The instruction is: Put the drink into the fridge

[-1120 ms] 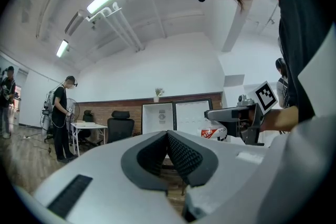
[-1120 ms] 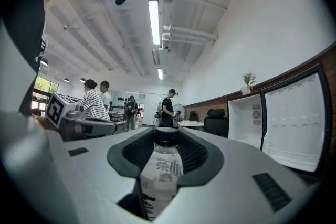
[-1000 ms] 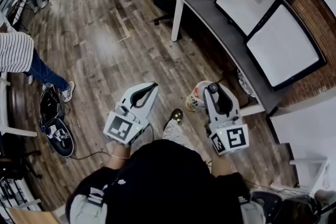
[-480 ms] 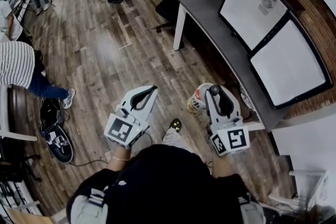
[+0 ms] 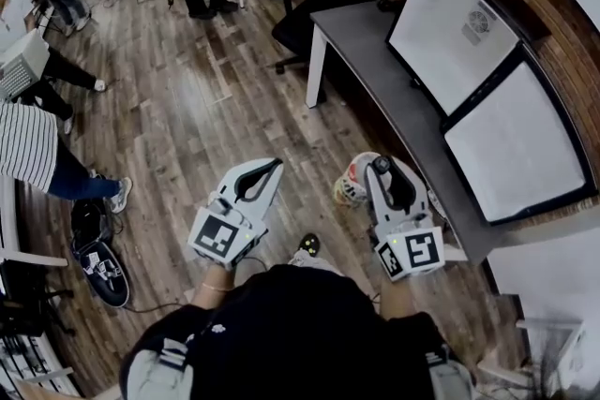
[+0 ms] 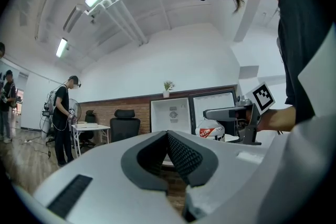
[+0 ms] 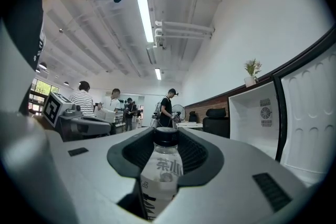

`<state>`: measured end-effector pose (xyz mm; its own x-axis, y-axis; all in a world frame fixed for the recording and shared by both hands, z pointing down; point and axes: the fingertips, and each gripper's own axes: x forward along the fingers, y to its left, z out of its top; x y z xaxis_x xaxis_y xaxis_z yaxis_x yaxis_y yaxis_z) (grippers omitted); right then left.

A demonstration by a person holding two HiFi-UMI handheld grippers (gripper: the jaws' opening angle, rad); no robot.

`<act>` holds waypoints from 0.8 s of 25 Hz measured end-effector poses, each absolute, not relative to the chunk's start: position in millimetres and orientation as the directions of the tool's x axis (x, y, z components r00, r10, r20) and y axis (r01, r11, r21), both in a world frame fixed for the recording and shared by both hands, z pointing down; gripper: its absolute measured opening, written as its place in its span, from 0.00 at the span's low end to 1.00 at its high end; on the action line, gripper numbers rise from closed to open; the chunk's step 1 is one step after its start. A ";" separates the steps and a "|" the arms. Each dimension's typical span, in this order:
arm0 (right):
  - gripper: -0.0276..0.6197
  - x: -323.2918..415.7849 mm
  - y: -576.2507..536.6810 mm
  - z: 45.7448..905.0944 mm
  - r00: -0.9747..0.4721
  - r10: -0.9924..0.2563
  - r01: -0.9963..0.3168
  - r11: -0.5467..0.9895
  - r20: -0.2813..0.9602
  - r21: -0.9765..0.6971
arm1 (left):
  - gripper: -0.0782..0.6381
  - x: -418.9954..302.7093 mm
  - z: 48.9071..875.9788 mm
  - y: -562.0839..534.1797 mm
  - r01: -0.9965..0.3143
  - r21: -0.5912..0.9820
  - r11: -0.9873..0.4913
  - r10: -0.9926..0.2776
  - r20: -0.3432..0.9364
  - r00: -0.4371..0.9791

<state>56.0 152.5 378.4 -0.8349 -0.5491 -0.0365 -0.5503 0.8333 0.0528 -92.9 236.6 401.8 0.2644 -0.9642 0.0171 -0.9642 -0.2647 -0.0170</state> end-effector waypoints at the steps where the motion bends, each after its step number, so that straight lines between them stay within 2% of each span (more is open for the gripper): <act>1: 0.25 56.0 144.3 378.4 -0.834 -0.551 -0.552 0.832 -0.037 0.051 | 0.10 -92.9 402.1 228.4 -0.964 -0.016 -0.266 -0.964 0.022 0.266; 7: 0.25 58.4 99.4 384.3 -0.832 -0.553 -0.554 0.831 -0.033 0.042 | 0.10 -91.4 393.6 180.4 -0.963 -0.043 -0.266 -0.964 -0.007 0.266; 20: 0.25 72.0 31.6 392.1 -0.834 -0.550 -0.551 0.834 -0.040 0.023 | 0.10 -72.0 404.8 109.8 -0.959 -0.040 -0.280 -0.960 0.038 0.279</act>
